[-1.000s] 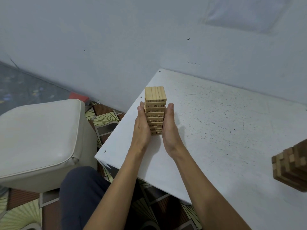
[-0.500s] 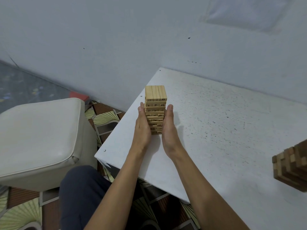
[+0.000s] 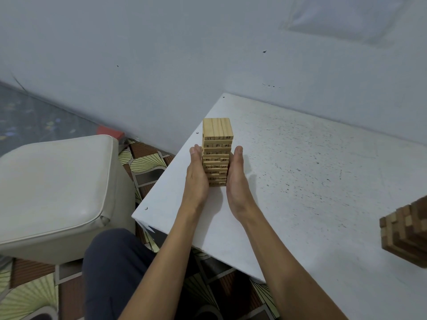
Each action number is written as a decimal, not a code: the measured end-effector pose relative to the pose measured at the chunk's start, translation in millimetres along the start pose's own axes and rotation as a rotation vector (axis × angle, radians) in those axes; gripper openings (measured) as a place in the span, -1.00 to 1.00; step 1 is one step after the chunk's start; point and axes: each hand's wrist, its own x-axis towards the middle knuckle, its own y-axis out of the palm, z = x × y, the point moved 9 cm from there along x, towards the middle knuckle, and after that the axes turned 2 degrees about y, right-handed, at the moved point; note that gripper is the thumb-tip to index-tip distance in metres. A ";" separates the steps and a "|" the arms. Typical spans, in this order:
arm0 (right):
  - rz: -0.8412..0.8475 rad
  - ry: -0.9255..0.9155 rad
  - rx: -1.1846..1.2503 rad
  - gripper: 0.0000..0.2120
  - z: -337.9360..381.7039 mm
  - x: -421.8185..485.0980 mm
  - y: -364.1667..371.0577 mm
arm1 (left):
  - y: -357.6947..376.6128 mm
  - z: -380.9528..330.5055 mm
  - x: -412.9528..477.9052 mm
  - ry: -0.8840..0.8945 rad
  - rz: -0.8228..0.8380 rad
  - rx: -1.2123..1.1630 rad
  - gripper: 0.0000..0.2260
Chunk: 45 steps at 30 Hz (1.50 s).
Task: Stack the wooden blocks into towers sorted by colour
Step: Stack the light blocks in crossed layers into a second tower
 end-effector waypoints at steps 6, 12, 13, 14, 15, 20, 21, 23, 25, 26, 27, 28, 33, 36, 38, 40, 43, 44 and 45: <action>0.015 -0.005 -0.008 -0.45 0.8 -0.9 -0.8 | -3.5 2.6 -1.4 -0.019 0.022 0.055 -0.34; -0.135 0.023 -0.228 -0.55 1.4 -11.0 -51.7 | -37.5 10.7 -7.0 -0.029 -0.001 0.179 -0.41; -0.133 0.003 -0.364 -0.56 6.2 -14.0 -59.3 | -44.0 7.9 -9.2 -0.010 -0.001 0.218 -0.49; -0.115 -0.019 -0.528 -0.54 10.0 -16.4 -64.9 | -49.8 3.9 -10.9 0.027 0.003 0.278 -0.52; -0.077 -0.032 -0.710 -0.50 11.0 -17.4 -67.5 | -54.8 0.4 -11.2 0.071 0.009 0.371 -0.50; 0.134 -0.109 -1.232 -0.26 3.8 -14.8 -60.4 | -54.4 3.7 -8.0 0.162 0.155 0.948 -0.34; 0.154 -0.128 -1.250 -0.24 3.3 -11.7 -57.3 | -53.2 4.8 -6.2 0.169 0.174 1.016 -0.33; 0.195 -0.155 -1.278 -0.22 1.1 -4.1 -51.1 | -53.0 6.4 -0.4 0.170 0.195 1.074 -0.32; 0.224 -0.160 -1.285 -0.24 -2.2 3.8 -48.4 | -54.4 6.8 6.5 0.162 0.211 1.080 -0.36; 0.229 -0.151 -1.270 -0.25 -3.1 7.2 -48.9 | -54.9 7.8 9.9 0.153 0.228 1.080 -0.38; 0.230 -0.141 -1.250 -0.26 -3.1 9.9 -49.6 | -53.9 7.9 12.9 0.153 0.250 1.082 -0.38; 0.232 -0.135 -1.237 -0.27 -3.2 12.1 -49.9 | -52.5 8.0 15.7 0.161 0.276 1.084 -0.38; 0.263 -0.108 -1.185 -0.34 -8.2 18.6 -50.4 | -46.6 10.2 25.2 0.185 0.367 1.092 -0.42; 0.267 -0.094 -1.158 -0.36 -11.9 22.4 -53.2 | -45.2 7.7 26.8 0.211 0.368 1.073 -0.47; 0.270 -0.093 -1.149 -0.37 -13.1 24.7 -53.9 | -44.8 6.5 26.8 0.218 0.370 1.055 -0.48; 0.271 -0.095 -1.139 -0.37 -13.1 26.4 -53.9 | -44.4 5.8 27.7 0.221 0.378 1.052 -0.48; 0.271 -0.093 -1.130 -0.37 -13.7 29.4 -54.7 | -44.2 4.3 28.7 0.230 0.378 1.047 -0.49; 0.270 -0.093 -1.127 -0.37 -13.7 30.2 -54.9 | -44.2 3.9 29.0 0.237 0.375 1.050 -0.49; 0.269 -0.093 -1.123 -0.37 -13.8 30.8 -55.1 | -44.2 3.7 29.2 0.242 0.373 1.053 -0.49</action>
